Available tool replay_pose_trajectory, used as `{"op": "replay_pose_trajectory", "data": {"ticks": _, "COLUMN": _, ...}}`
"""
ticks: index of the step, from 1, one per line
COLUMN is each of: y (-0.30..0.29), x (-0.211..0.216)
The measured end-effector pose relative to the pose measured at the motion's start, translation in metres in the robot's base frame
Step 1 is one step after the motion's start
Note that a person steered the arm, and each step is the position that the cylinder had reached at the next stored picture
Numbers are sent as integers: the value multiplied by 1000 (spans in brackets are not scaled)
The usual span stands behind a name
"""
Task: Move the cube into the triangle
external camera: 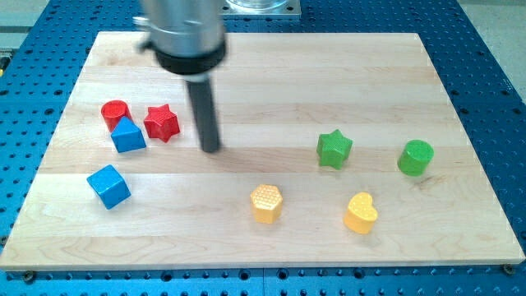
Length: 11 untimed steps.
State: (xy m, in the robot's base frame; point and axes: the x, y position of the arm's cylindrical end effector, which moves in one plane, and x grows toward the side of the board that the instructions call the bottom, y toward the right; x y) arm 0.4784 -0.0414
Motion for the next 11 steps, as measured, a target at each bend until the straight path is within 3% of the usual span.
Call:
{"op": "replay_pose_trajectory", "data": {"ticks": 1, "y": -25, "x": 83}}
{"op": "replay_pose_trajectory", "data": {"ticks": 2, "y": -90, "x": 105}}
{"op": "replay_pose_trajectory", "data": {"ticks": 4, "y": -178, "x": 70}}
{"op": "replay_pose_trajectory", "data": {"ticks": 5, "y": -171, "x": 42}}
{"op": "replay_pose_trajectory", "data": {"ticks": 6, "y": -170, "x": 80}}
{"op": "replay_pose_trajectory", "data": {"ticks": 7, "y": -111, "x": 82}}
{"op": "replay_pose_trajectory", "data": {"ticks": 8, "y": -107, "x": 39}}
{"op": "replay_pose_trajectory", "data": {"ticks": 9, "y": -99, "x": 47}}
{"op": "replay_pose_trajectory", "data": {"ticks": 10, "y": -130, "x": 63}}
{"op": "replay_pose_trajectory", "data": {"ticks": 11, "y": -154, "x": 18}}
